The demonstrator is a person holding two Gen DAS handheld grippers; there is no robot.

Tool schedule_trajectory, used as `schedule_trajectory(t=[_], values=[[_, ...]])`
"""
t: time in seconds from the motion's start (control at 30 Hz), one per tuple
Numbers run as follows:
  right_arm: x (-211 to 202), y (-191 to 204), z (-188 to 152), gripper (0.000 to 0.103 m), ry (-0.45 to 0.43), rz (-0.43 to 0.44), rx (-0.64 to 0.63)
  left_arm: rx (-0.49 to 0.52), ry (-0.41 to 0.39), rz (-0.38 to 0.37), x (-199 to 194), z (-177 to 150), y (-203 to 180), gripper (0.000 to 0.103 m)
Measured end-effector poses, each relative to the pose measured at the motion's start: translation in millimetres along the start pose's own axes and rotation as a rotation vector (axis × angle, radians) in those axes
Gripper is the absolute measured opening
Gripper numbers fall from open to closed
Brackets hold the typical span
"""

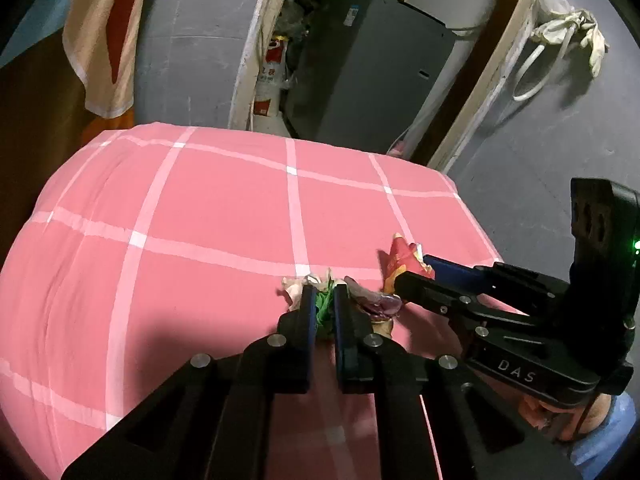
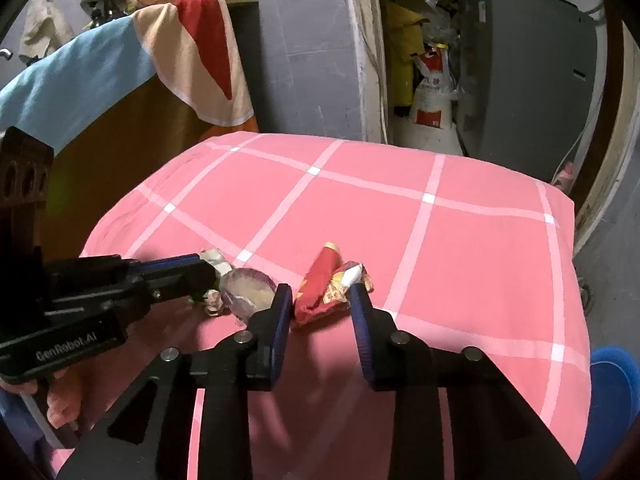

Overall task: Collect trash
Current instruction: 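Grasp the red wrapper with the right tool while the left tool grasps the green-white wrapper, then carry both held wrappers over the blue basin and open both tools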

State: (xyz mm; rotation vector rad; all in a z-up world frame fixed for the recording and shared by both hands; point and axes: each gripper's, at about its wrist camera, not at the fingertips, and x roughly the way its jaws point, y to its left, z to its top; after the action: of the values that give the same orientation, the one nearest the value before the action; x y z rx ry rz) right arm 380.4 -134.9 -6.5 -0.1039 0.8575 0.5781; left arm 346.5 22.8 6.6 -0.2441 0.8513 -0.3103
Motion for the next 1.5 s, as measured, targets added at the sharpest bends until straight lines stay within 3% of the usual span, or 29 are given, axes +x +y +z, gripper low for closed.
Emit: schedule_trajectory(t=[0.2, 0.43, 0.77, 0.97, 1.2, 1.5], values=[[-13.6, -1.2, -6.5, 0.025, -0.035, -0.002, 0.007, -0.031, -0.044, -0.019, -15.2, -5.2, 1.7, 0.005], [-48.2, -3.5, -16.2, 0.025, -0.139, -0.015, 0.013, -0.01, -0.165, -0.019, -47.1, -15.1, -11.0, 0.005], [-133.6, 11.3, -43.7, 0.025, -0.409, -0.059, -0.022, 0.083, -0.369, -0.041, -96.2, -26.2, -61.4, 0.005], [-189.1, 11.6, -60.6, 0.025, -0.572, -0.137, -0.026, 0.135, -0.519, -0.062, -124.0, -36.5, -103.7, 0.005], [-242.5, 2.9, -90.1, 0.025, -0.715, -0.259, -0.025, 0.207, -0.634, -0.127, -145.8, -50.1, -161.8, 0.005], [-296.2, -18.8, -128.1, 0.026, -0.811, -0.398, 0.001, 0.266, -0.635, -0.225, -146.4, -61.9, -219.3, 0.005]])
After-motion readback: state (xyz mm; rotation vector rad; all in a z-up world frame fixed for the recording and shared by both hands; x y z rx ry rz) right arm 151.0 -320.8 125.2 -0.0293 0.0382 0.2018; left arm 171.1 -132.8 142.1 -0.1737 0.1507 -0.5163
